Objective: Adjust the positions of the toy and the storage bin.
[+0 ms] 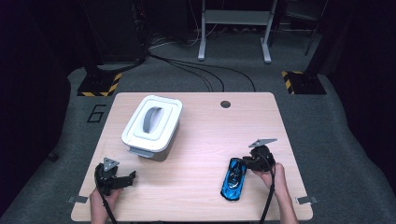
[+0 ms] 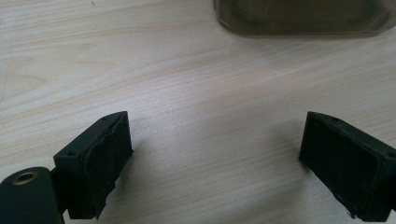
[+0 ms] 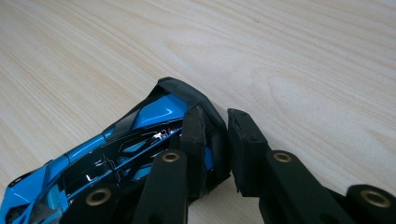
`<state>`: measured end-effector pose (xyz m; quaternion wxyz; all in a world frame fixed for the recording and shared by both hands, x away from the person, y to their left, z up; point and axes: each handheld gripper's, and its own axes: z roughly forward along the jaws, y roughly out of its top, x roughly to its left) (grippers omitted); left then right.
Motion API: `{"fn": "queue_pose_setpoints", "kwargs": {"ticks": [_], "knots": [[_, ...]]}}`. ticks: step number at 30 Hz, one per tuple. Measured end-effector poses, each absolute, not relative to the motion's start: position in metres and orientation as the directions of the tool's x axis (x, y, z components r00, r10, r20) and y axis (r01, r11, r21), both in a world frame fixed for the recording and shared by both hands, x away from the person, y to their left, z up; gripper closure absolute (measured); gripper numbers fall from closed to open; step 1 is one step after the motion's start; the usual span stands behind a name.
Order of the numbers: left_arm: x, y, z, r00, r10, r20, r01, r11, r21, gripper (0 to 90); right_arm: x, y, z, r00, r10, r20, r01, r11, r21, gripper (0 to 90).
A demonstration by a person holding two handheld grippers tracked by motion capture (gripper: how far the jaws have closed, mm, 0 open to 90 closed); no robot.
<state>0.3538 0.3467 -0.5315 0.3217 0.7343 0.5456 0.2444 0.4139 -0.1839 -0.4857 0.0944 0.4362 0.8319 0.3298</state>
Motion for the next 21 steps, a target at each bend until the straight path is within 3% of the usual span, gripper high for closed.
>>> {"fn": "queue_pose_setpoints", "kwargs": {"ticks": [5,8,16,21], "knots": [[0.354,0.346,-0.531,0.282,0.959,0.001,0.646,-0.191,0.739,8.9,0.413,-0.181,-0.484,-0.588,0.803,0.095,0.659,0.407,0.633,74.6],[0.354,0.346,-0.532,0.279,0.960,0.002,0.641,-0.188,0.744,8.9,0.404,-0.182,-0.479,-0.520,0.844,0.134,0.684,0.317,0.657,68.4],[0.353,0.347,-0.531,0.289,0.957,0.007,0.648,-0.201,0.734,8.9,0.383,-0.192,-0.471,-0.372,0.910,0.180,0.748,0.179,0.639,65.3],[0.354,0.346,-0.532,0.280,0.960,0.001,0.641,-0.188,0.744,8.9,0.388,-0.191,-0.477,-0.348,0.913,0.214,0.770,0.148,0.621,65.4]]}}
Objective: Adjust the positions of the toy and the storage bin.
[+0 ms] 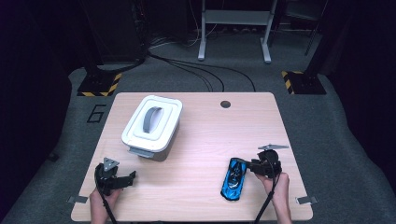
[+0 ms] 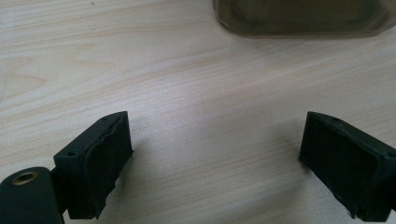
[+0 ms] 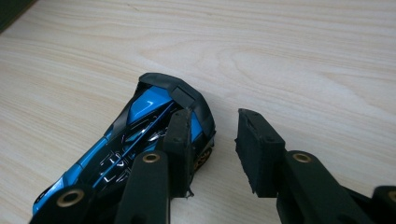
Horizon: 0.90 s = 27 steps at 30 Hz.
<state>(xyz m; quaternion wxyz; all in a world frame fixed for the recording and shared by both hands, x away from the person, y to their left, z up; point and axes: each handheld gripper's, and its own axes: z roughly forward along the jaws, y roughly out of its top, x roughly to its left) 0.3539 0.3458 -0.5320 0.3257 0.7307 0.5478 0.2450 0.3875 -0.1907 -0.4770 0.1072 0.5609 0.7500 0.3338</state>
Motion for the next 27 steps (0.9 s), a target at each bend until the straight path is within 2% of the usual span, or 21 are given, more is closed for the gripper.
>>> {"fn": "queue_pose_setpoints", "kwargs": {"ticks": [5,6,7,9,13,18,27], "knots": [[0.354,0.346,-0.532,0.280,0.960,0.001,0.641,-0.188,0.744,8.9,0.399,-0.188,-0.484,-0.366,0.902,0.229,0.778,0.162,0.607,66.9],[0.354,0.346,-0.532,0.280,0.960,0.002,0.641,-0.189,0.744,8.9,0.401,-0.186,-0.486,-0.350,0.905,0.243,0.794,0.149,0.589,68.0],[0.354,0.346,-0.531,0.282,0.959,0.000,0.646,-0.190,0.739,8.9,0.406,-0.187,-0.490,-0.367,0.885,0.287,0.796,0.139,0.589,73.7],[0.354,0.346,-0.532,0.280,0.960,0.002,0.641,-0.189,0.744,8.9,0.407,-0.187,-0.491,-0.370,0.878,0.303,0.797,0.133,0.589,74.1],[0.354,0.347,-0.532,0.287,0.958,0.008,0.644,-0.199,0.739,8.9,0.407,-0.189,-0.489,-0.388,0.875,0.289,0.782,0.146,0.606,80.6],[0.354,0.346,-0.532,0.284,0.959,0.003,0.642,-0.193,0.742,8.9,0.409,-0.185,-0.482,-0.442,0.859,0.259,0.745,0.191,0.639,83.2],[0.354,0.346,-0.532,0.280,0.960,0.001,0.641,-0.188,0.744,8.9,0.419,-0.171,-0.474,-0.540,0.821,0.186,0.679,0.294,0.672,83.5]]}}
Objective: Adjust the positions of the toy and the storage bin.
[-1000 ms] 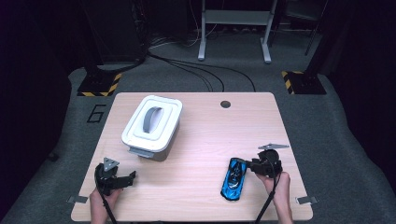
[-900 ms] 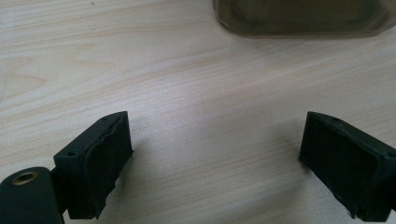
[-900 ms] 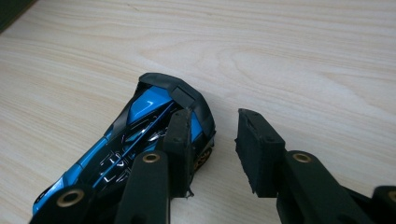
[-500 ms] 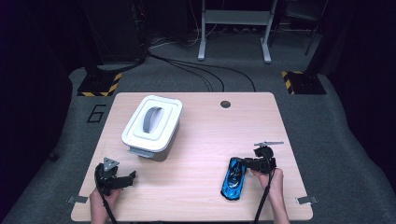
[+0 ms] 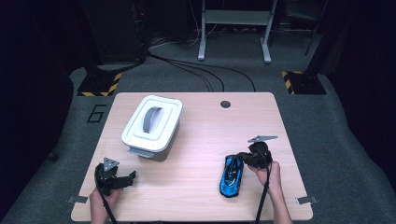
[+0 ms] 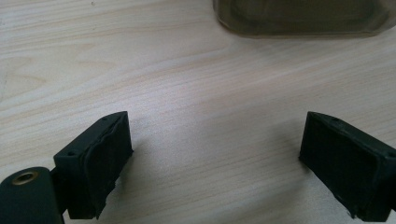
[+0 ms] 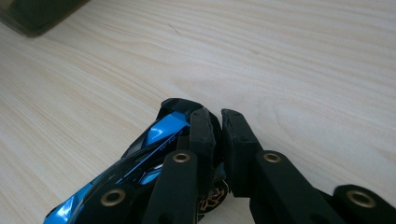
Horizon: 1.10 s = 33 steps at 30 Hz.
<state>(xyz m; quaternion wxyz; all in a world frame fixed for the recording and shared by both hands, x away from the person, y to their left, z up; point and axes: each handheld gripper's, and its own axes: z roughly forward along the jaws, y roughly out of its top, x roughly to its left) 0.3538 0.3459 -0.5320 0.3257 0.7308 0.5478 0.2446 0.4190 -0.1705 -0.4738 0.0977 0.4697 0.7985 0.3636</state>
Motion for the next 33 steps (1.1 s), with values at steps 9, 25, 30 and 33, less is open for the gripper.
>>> {"fn": "queue_pose_setpoints", "kwargs": {"ticks": [9,25,30,33], "knots": [[0.354,0.346,-0.531,0.282,0.959,0.001,0.646,-0.191,0.740,8.9,0.431,-0.168,-0.477,-0.600,0.773,0.206,0.657,0.329,0.679,83.0],[0.353,0.346,-0.531,0.290,0.957,0.010,0.647,-0.204,0.735,8.9,0.395,-0.162,-0.477,-0.315,0.924,0.219,0.753,0.103,0.650,15.4],[0.353,0.347,-0.530,0.292,0.956,0.012,0.651,-0.208,0.730,8.9,0.375,-0.148,-0.479,-0.297,0.933,0.204,0.759,0.101,0.643,5.5],[0.353,0.347,-0.530,0.292,0.956,0.012,0.650,-0.208,0.731,8.9,0.363,-0.137,-0.482,-0.299,0.933,0.199,0.759,0.106,0.642,3.6]]}}
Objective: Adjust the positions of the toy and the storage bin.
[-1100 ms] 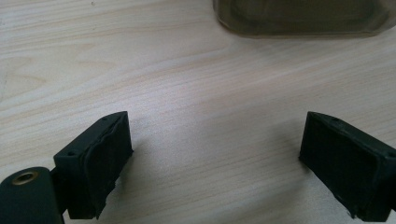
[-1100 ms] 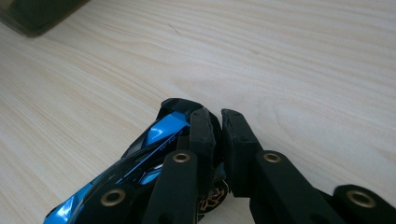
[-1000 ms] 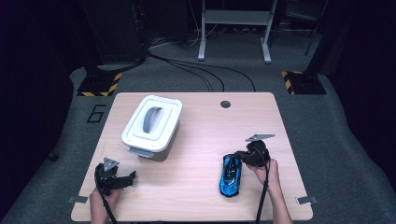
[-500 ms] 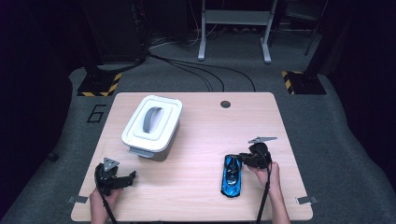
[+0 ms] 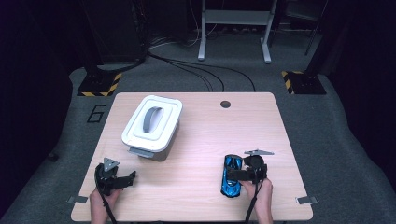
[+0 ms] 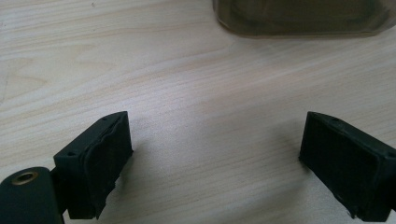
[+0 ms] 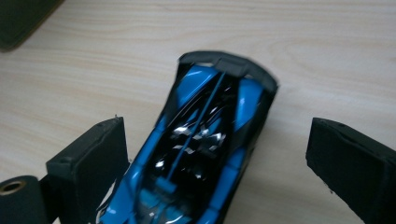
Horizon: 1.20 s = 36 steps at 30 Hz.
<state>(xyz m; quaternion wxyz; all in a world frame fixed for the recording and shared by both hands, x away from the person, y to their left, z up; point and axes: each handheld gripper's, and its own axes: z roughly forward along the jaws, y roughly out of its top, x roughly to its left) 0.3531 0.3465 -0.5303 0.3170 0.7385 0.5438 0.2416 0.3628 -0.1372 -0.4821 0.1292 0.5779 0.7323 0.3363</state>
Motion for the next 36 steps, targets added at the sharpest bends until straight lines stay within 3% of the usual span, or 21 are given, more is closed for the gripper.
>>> {"fn": "queue_pose_setpoints", "kwargs": {"ticks": [10,21,29,33,36], "knots": [[0.353,0.346,-0.531,0.289,0.957,0.013,0.643,-0.204,0.738,8.9,0.334,-0.104,-0.504,-0.304,0.946,0.111,0.762,0.171,0.624,4.6],[0.353,0.346,-0.531,0.289,0.957,0.014,0.643,-0.205,0.738,8.9,0.322,-0.109,-0.517,-0.324,0.944,0.059,0.731,0.210,0.649,15.4],[0.353,0.346,-0.531,0.289,0.957,0.014,0.643,-0.205,0.738,9.0,0.327,-0.125,-0.514,-0.439,0.897,0.057,0.717,0.311,0.623,16.0],[0.353,0.346,-0.531,0.290,0.957,0.012,0.644,-0.204,0.737,8.9,0.331,-0.145,-0.512,-0.550,0.834,0.047,0.678,0.413,0.608,17.6],[0.353,0.346,-0.531,0.291,0.957,0.009,0.647,-0.204,0.735,8.9,0.332,-0.153,-0.511,-0.572,0.818,0.058,0.675,0.430,0.599,18.5]]}}
